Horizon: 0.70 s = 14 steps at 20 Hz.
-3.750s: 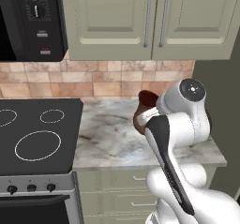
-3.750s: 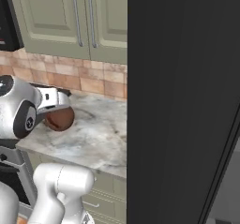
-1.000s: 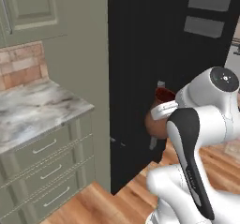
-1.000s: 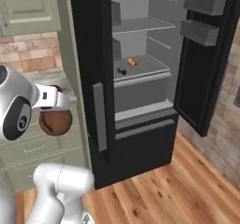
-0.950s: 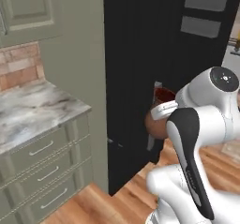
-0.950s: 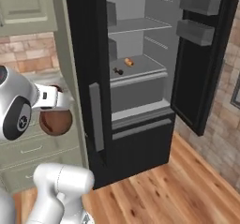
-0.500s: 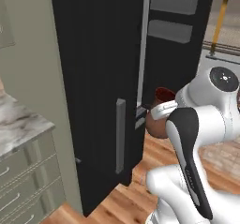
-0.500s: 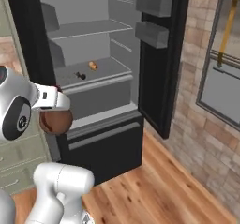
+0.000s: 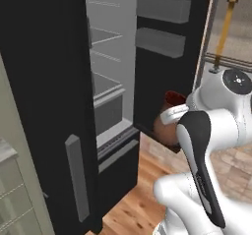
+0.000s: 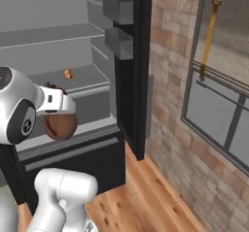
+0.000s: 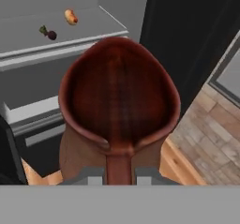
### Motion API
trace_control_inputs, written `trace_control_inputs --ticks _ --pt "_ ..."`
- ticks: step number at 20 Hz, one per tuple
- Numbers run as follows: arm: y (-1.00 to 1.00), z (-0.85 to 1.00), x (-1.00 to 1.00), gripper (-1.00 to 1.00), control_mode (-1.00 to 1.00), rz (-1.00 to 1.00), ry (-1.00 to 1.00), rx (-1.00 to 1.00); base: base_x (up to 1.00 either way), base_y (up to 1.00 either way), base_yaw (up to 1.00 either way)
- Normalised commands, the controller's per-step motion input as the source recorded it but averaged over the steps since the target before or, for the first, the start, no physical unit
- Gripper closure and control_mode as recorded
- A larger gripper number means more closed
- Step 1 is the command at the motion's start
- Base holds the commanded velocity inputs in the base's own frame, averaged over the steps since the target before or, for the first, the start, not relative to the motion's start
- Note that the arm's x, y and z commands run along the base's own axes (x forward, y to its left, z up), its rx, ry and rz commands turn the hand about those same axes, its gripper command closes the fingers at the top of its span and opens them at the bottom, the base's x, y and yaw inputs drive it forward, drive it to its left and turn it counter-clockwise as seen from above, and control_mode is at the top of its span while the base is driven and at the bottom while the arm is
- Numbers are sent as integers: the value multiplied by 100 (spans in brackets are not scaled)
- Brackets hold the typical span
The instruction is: Move the beet and hot dog from the top shelf to the second highest shelf to make space. Then, place the pitcher from the counter on the cleared top shelf.
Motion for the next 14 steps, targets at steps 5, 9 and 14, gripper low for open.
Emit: trace_control_inputs --ticks 5,9,14 --pt "0 0 0 100 100 0 0 0 49 -17 46" --pt "0 0 0 100 100 0 0 0 49 -27 45" --pt "0 0 0 100 100 0 0 0 58 -25 37"
